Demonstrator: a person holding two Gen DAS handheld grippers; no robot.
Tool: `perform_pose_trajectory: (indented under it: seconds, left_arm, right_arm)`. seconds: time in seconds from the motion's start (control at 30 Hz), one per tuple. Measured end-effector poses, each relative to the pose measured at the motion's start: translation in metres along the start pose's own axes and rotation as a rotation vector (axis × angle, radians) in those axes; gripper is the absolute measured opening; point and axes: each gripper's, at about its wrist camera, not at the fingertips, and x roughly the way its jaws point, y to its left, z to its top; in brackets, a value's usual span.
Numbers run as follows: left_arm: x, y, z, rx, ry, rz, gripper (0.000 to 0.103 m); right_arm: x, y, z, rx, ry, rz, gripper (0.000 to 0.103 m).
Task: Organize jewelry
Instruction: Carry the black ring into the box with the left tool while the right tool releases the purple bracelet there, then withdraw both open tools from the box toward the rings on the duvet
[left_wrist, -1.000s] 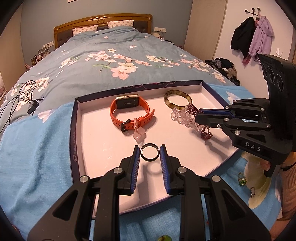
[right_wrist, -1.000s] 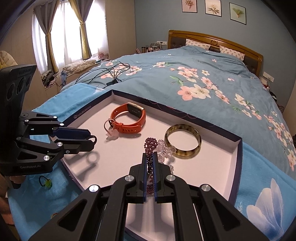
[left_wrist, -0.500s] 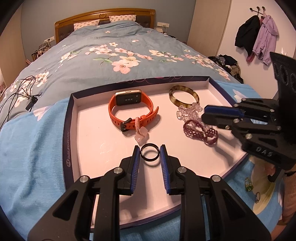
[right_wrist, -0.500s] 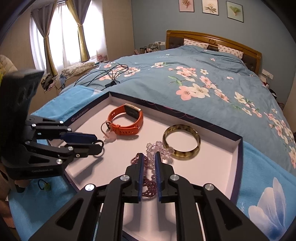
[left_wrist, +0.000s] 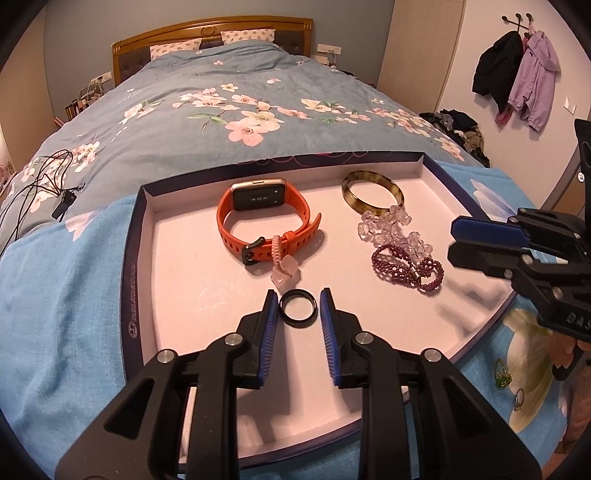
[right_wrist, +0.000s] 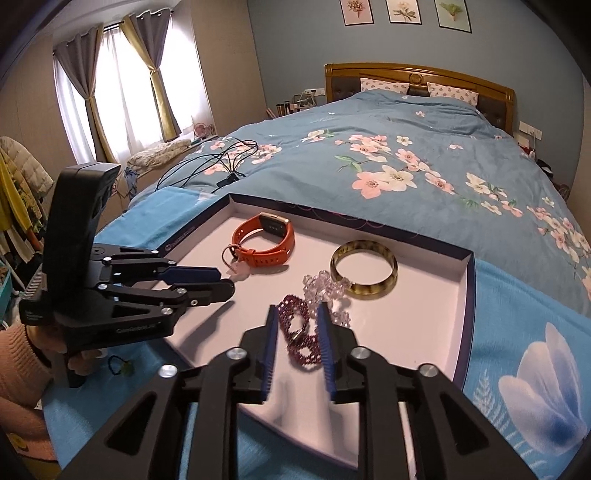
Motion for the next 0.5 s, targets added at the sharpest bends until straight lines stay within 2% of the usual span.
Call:
perform_pose_trajectory:
  seconds: [0.07,0.37,0.5]
  left_arm:
    - [-0.002,-0.002,0.000,0.004,-0.007,0.003,0.030]
    - [-0.034,-0.013,-0.003,0.048,-0.096,0.050,0.050]
    - [-0.053,-0.018,-0.008,0.077,-0.133,0.068,0.054]
  right_arm:
    - [-0.003,0.001,-0.002,0.006,-0.004,0.003,0.023]
    - [-0.024,0.005,-0.013,0.036,-0.026,0.029,0.036]
    - [-0.036,0.004,-0.018,0.054,-0.043,0.032,0.039]
